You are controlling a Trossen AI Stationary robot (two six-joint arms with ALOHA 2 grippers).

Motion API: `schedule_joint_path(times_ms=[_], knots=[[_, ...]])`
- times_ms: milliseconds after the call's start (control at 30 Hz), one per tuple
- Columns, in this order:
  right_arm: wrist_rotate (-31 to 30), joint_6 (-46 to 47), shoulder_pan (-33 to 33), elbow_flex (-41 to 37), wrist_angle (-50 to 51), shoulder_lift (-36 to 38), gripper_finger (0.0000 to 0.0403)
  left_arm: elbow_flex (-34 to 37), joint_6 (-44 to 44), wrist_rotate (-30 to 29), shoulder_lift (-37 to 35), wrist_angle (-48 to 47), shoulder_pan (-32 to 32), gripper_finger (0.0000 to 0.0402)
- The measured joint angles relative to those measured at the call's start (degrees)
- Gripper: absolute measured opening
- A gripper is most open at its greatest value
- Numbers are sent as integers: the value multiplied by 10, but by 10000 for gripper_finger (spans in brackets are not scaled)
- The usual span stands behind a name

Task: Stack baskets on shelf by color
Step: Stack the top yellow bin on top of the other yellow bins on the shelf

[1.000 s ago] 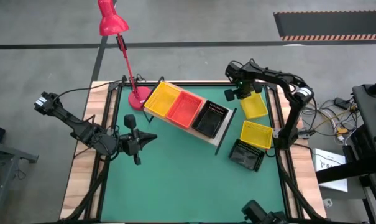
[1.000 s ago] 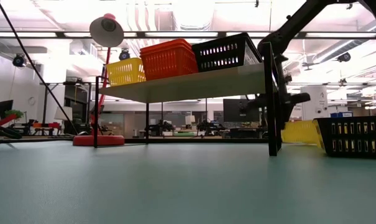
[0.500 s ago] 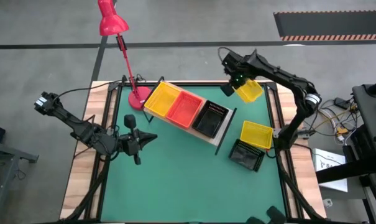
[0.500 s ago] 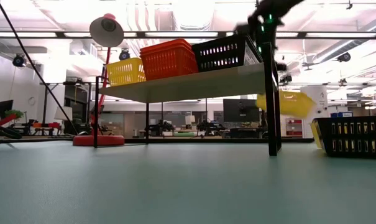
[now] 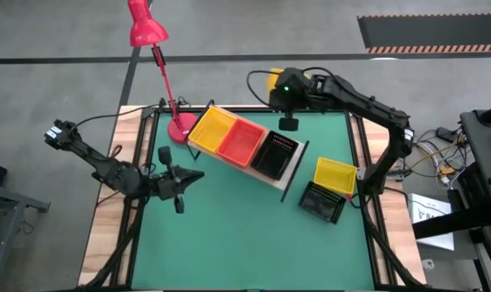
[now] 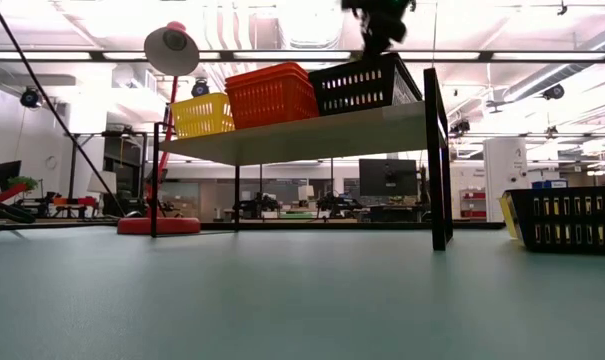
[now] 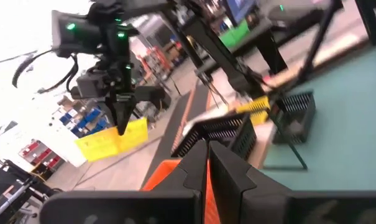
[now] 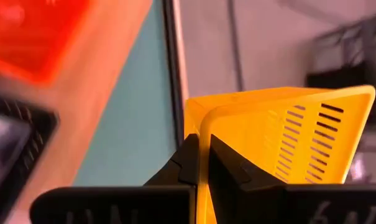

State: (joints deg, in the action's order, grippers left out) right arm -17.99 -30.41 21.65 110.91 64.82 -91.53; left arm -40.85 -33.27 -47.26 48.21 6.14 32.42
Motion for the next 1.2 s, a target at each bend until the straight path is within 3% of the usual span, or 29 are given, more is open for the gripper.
schedule_joint_path(times_ms=[133, 467, 767, 1200], knots=[[0, -26, -31, 35, -46, -8, 9, 18, -4, 1, -25, 33, 0, 2], [7, -221, -101, 41, -144, -36, 9, 59, -32, 4, -66, 98, 0, 2], [151, -296, -117, 41, -269, -77, 9, 75, -53, 8, -72, 132, -1, 2], [182, -361, -116, 40, -314, -149, 9, 75, -62, 40, -72, 134, 0, 2]])
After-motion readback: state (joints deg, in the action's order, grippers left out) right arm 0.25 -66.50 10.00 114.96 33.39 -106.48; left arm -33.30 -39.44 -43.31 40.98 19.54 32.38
